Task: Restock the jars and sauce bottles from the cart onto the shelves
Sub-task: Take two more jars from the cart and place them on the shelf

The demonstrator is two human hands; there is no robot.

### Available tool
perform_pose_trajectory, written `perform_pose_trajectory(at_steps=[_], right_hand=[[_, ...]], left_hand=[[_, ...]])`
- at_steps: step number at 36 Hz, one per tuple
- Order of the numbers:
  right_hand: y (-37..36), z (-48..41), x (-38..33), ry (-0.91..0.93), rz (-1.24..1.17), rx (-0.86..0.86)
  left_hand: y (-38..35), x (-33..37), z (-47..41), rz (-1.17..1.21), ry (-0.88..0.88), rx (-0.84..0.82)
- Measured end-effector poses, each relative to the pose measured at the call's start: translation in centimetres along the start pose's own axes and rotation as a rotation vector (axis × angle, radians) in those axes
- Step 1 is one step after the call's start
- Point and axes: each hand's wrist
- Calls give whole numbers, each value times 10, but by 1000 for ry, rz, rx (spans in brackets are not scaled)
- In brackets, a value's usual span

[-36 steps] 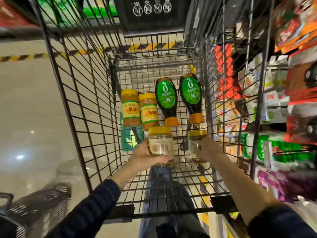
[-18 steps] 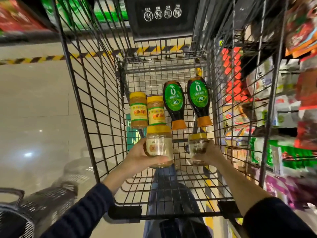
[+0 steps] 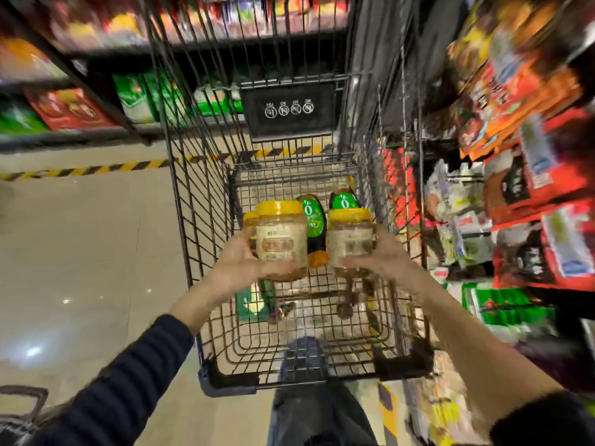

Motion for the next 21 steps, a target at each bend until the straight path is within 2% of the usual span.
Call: perform_pose_trajectory(at_steps=[7, 12, 21], right_hand=[[53, 64, -78, 165, -165, 87], [92, 125, -122, 368, -156, 224], [151, 241, -164, 590, -175, 379]], left_hand=[[15, 65, 53, -16, -187, 124], [10, 117, 95, -21, -413, 192], [-7, 195, 172, -72, -702, 123]])
Point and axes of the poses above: each hand's wrist, its own z-axis away from the middle knuckle, its own y-axis out of the back of the hand, x = y × z, and after that the axes turned 4 degrees about x, right-handed
